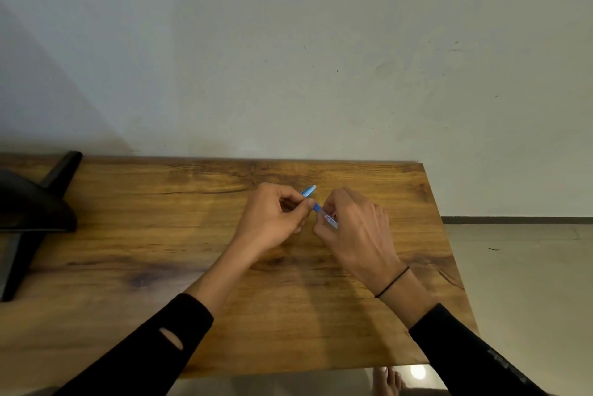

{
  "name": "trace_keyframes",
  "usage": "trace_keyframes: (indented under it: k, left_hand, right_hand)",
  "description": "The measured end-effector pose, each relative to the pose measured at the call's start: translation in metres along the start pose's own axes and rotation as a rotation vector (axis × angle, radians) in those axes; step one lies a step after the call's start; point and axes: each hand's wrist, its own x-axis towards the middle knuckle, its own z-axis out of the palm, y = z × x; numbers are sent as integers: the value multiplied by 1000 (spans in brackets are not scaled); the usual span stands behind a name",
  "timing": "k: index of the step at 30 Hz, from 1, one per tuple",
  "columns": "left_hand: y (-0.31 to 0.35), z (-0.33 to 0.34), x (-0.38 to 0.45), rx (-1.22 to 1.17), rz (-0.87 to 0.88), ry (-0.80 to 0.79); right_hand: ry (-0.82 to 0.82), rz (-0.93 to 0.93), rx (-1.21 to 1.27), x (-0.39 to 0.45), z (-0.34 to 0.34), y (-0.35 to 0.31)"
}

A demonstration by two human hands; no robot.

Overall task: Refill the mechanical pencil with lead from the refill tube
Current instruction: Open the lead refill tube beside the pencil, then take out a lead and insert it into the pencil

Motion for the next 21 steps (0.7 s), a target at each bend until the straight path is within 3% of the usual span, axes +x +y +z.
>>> trace_keyframes:
  k: [6, 10, 18, 21]
  left_hand:
    - [9, 1, -3, 168, 94, 29]
    - [19, -6, 3, 113, 94, 120]
    - [11, 20, -5, 539, 150, -80]
    - [10, 27, -4, 566, 151, -104]
  right_hand:
    - [73, -57, 62, -4, -2, 0]
    - [68, -10, 45, -7, -2, 6]
    - [152, 149, 122, 3, -23, 40]
    - [183, 151, 139, 4, -26, 43]
